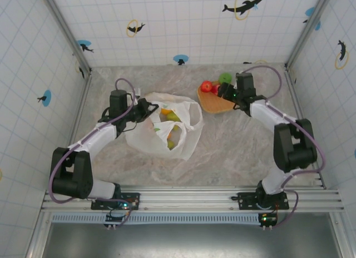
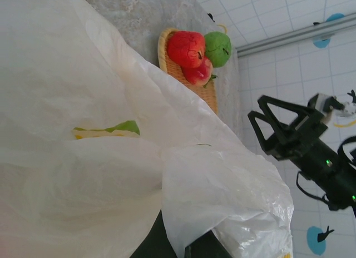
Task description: Place the fruits into the plastic bag
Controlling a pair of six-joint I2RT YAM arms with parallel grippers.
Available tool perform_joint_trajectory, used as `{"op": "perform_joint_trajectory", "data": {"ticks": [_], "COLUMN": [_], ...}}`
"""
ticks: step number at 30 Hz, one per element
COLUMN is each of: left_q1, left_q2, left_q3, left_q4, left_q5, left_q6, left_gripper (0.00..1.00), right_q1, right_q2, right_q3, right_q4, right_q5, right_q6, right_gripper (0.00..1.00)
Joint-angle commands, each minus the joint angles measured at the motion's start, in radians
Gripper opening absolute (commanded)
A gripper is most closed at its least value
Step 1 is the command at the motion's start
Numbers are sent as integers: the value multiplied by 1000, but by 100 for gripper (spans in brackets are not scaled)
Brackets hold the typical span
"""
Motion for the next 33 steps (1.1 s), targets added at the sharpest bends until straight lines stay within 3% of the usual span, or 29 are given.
{"op": "perform_joint_trajectory", "data": {"ticks": [1,8,13,25,33], "left_q1": [0,1,2,2,2], "left_q2": [18,29,28,39,45], "left_q3": [2,5,3,3,2], "left_q4": [-13,-16,-22,-29,-29], "left_q5": [0,5,1,4,10], "left_q6": [33,35,42,44,44], "left_gripper": [0,0,0,0,0], "right_q1": [-1,-3,0,9,11], "right_q2": [85,217,340,530,647], "right_q3": [121,261,419,637,776], "right_q4": [-41,-31,-87,-147,-215], "right_q5": [60,205,288,335,323], "right_q6": [-53,-128,-200,-279,-297], "right_gripper": [91,89,96,99,94]}}
